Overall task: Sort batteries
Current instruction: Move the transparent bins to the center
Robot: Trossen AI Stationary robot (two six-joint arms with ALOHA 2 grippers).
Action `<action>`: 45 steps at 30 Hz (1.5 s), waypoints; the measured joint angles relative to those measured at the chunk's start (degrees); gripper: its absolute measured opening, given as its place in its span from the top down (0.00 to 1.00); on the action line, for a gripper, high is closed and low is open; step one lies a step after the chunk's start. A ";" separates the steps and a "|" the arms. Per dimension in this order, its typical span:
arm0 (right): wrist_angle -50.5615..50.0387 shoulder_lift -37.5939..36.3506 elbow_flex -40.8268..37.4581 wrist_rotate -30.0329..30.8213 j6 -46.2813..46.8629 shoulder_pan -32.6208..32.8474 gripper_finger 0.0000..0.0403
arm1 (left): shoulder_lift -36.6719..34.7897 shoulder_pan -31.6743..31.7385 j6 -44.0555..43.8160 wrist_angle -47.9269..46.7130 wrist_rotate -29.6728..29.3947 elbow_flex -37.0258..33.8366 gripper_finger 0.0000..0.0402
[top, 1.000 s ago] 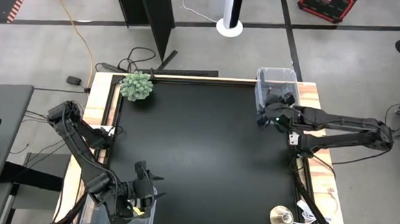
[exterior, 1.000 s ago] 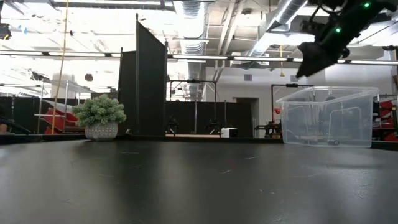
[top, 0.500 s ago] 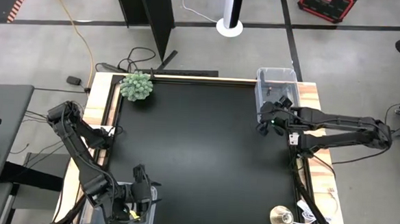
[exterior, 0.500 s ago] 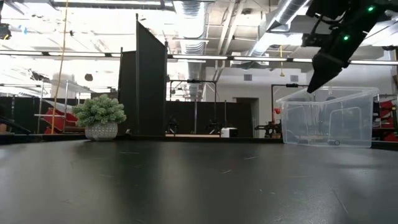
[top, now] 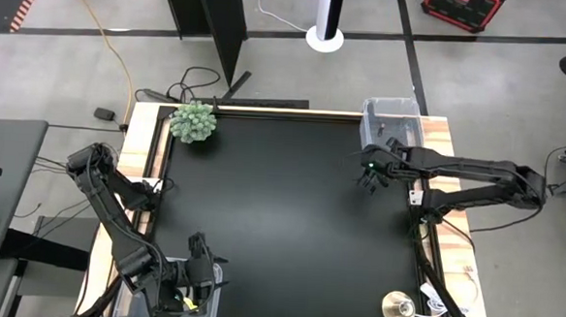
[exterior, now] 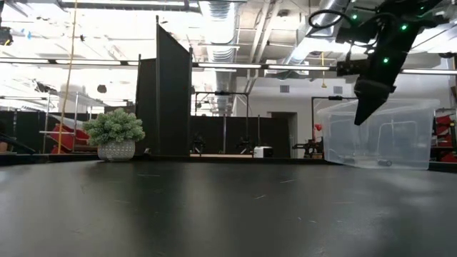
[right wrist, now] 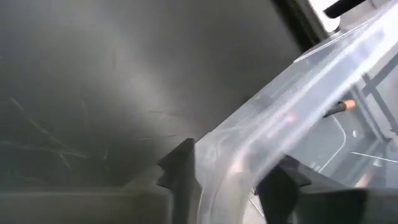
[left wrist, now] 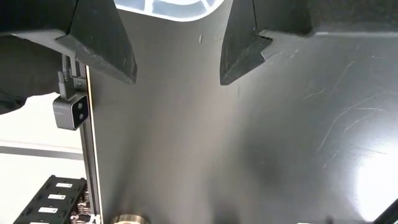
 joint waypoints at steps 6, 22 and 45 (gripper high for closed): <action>0.24 1.53 0.07 -0.05 -0.42 0.22 0.80 | 0.00 0.00 0.02 -0.03 -0.02 0.00 0.44; -1.23 1.55 3.83 -3.52 14.59 16.10 0.78 | 0.00 0.00 0.02 -0.20 0.08 0.00 0.44; 6.91 24.36 18.42 -6.40 32.63 46.93 0.69 | 0.00 0.00 -0.24 0.00 1.57 0.00 0.44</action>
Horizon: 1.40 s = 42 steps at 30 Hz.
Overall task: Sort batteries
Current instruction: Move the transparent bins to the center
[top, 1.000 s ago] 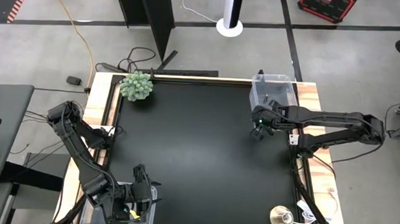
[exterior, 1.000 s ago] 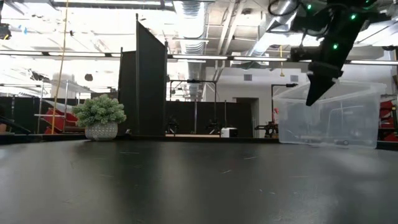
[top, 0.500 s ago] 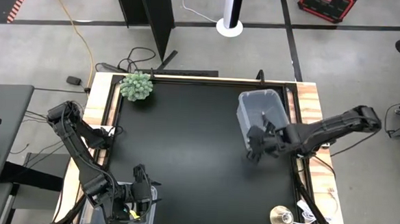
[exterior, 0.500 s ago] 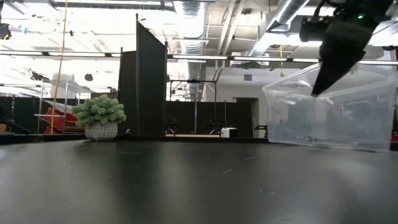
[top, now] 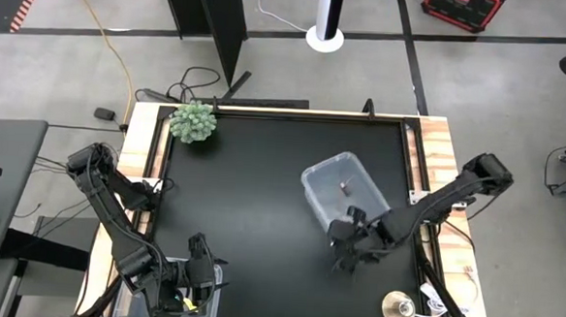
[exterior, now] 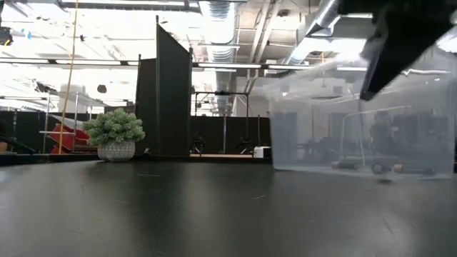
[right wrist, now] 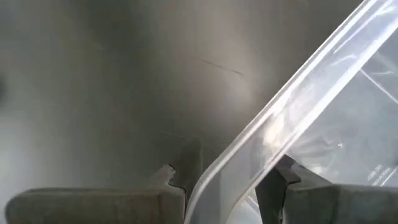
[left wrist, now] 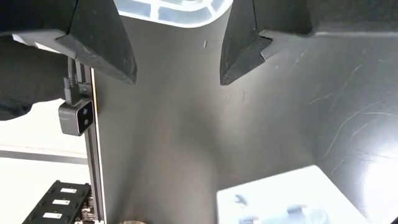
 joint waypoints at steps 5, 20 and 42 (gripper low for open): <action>0.13 4.34 5.79 -1.55 -2.69 1.29 0.69 | 0.00 0.00 -0.60 0.00 0.20 0.00 0.44; 2.08 6.87 8.82 -2.19 -9.68 1.83 0.41 | 0.02 0.02 6.70 4.65 1.65 0.00 0.44; 2.04 2.73 8.84 3.96 -19.26 2.23 0.39 | 0.07 -8.91 -5.20 0.42 17.13 3.59 0.55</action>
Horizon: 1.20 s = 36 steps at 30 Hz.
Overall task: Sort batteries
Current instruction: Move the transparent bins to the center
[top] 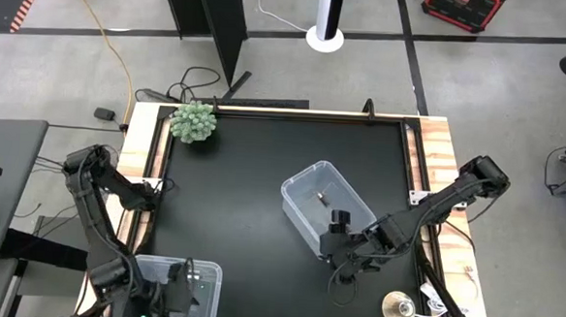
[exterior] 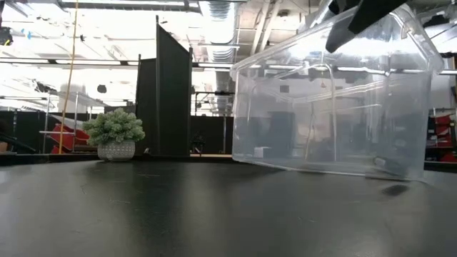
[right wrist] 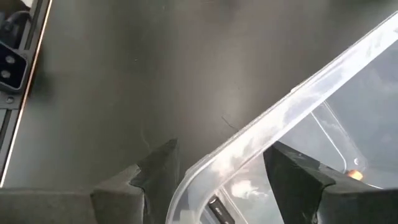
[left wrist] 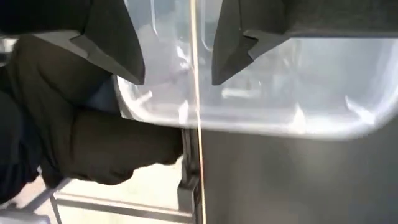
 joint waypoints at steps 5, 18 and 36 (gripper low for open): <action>0.04 1.83 0.00 -1.14 -0.04 0.18 0.39 | 0.07 -3.31 -11.34 -0.98 2.34 -2.49 0.60; 1.13 3.46 0.00 -1.44 0.11 -1.39 0.39 | 3.65 -5.03 -23.36 -2.38 14.77 -2.90 0.47; 3.09 3.44 -0.02 -1.08 -1.42 -1.88 0.39 | 3.69 3.41 -24.37 -18.25 16.27 -12.80 0.50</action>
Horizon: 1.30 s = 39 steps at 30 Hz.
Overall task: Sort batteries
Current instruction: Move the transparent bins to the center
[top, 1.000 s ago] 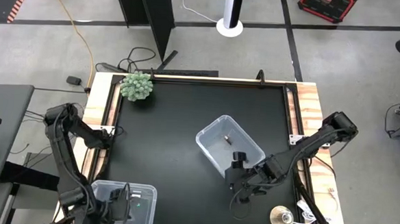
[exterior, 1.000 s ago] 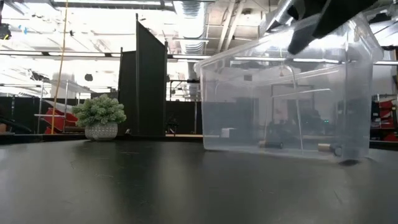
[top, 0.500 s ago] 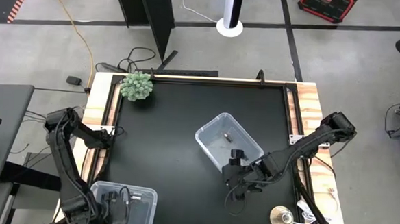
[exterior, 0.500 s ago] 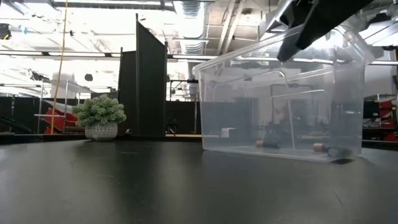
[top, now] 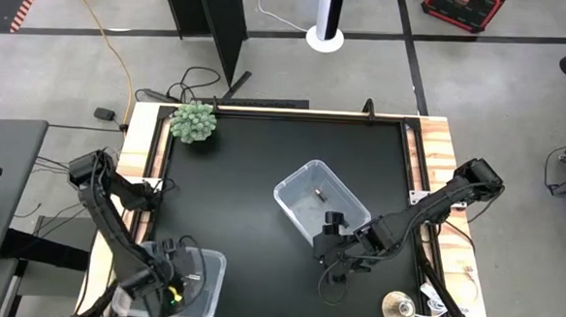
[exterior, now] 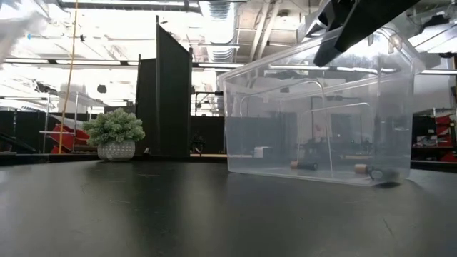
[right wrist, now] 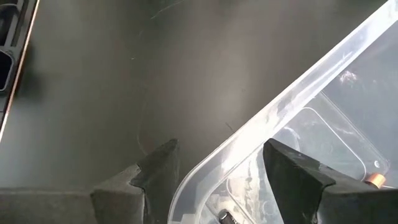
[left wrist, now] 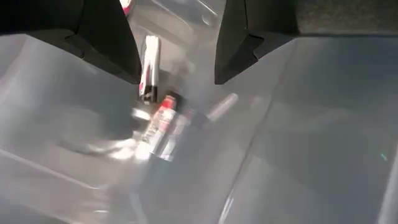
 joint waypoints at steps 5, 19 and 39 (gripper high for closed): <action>0.05 -0.02 0.00 0.00 0.00 0.00 0.39 | -0.25 4.11 4.74 2.81 0.60 -3.65 0.51; 0.12 -0.04 0.01 0.85 0.00 0.17 0.39 | 0.17 10.89 17.09 13.36 -6.40 -4.48 0.51; 0.89 -0.04 0.01 1.29 -0.27 0.45 0.39 | 0.15 20.55 57.93 31.12 -15.58 -4.48 0.51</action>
